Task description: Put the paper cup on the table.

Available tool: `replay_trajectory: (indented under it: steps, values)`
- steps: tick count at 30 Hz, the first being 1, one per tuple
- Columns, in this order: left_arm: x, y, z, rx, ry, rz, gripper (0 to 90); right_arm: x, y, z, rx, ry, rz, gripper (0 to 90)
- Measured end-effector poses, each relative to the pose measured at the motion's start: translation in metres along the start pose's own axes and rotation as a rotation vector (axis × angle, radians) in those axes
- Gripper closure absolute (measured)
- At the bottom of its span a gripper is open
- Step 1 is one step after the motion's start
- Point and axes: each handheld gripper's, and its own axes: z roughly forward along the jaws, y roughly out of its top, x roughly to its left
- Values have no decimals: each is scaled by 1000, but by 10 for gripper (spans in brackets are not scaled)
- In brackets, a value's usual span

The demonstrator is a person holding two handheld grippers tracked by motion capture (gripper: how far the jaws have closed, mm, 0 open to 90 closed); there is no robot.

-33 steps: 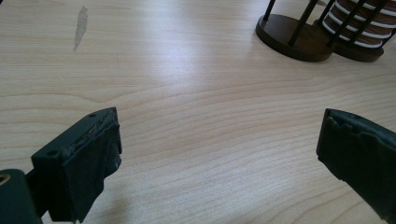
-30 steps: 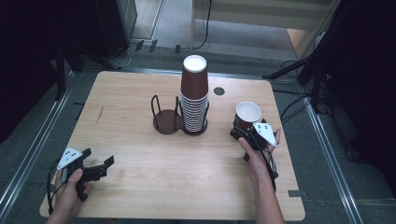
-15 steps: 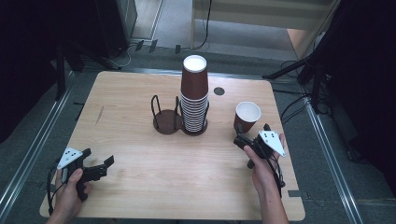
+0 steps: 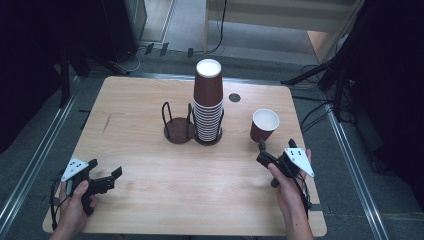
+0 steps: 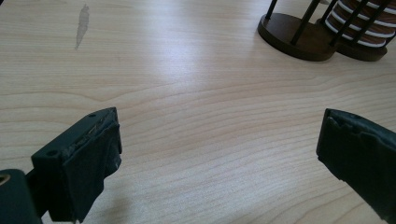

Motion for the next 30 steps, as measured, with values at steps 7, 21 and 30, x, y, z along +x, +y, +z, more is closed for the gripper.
replay_trajectory:
  steps: [7,21,30]
  values:
    - [0,0,0,0,-2,-2,7,-10,-5,-8,7,-18,-13,0]
    - [0,0,1,5,4,-2,7,-33,-14,-26,31,-47,-31,0]
    - [0,0,1,9,2,4,7,-42,-20,-35,39,-60,-34,0]
